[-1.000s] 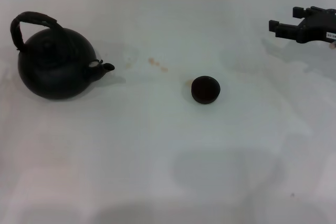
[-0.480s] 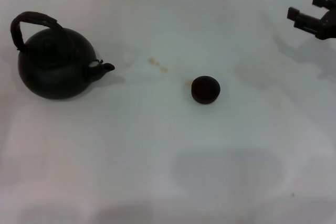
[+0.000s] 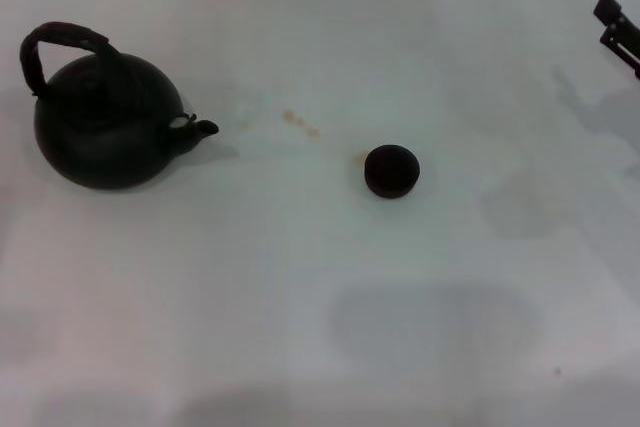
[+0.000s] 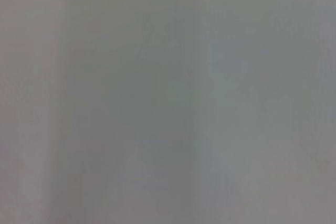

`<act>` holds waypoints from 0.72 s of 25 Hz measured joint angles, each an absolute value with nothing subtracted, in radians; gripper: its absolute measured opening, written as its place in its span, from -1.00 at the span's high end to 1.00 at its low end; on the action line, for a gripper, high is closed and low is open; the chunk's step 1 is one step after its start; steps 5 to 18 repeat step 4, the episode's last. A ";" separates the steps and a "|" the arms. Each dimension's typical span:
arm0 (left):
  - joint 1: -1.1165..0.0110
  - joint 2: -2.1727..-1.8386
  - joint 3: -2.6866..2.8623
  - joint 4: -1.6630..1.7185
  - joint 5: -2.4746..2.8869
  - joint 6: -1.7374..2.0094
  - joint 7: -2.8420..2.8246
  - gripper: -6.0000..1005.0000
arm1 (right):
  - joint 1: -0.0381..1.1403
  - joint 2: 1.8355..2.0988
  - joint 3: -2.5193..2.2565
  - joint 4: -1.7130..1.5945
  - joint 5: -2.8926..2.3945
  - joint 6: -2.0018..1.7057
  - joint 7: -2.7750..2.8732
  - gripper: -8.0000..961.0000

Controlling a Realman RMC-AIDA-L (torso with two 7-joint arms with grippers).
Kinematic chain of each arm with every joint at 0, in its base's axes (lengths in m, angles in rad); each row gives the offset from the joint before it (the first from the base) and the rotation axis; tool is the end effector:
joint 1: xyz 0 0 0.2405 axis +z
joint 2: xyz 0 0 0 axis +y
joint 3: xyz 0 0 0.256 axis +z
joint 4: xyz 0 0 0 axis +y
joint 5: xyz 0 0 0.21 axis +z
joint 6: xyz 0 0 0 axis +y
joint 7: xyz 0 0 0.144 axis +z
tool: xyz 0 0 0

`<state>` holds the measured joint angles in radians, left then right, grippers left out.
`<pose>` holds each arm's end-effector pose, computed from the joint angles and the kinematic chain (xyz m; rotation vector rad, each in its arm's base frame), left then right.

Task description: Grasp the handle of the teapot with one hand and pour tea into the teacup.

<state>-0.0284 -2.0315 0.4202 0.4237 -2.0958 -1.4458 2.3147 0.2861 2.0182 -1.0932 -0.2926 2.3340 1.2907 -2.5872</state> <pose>-0.4260 0.1899 0.1323 -1.3476 -0.6131 -0.7986 0.3448 0.3008 0.0260 -1.8943 0.4258 0.7746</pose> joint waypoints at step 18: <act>-0.025 -2.014 0.420 0.423 -2.036 -1.457 2.311 -0.51 | 0.292 2.023 -1.097 -0.266 2.335 1.294 -2.630 -0.75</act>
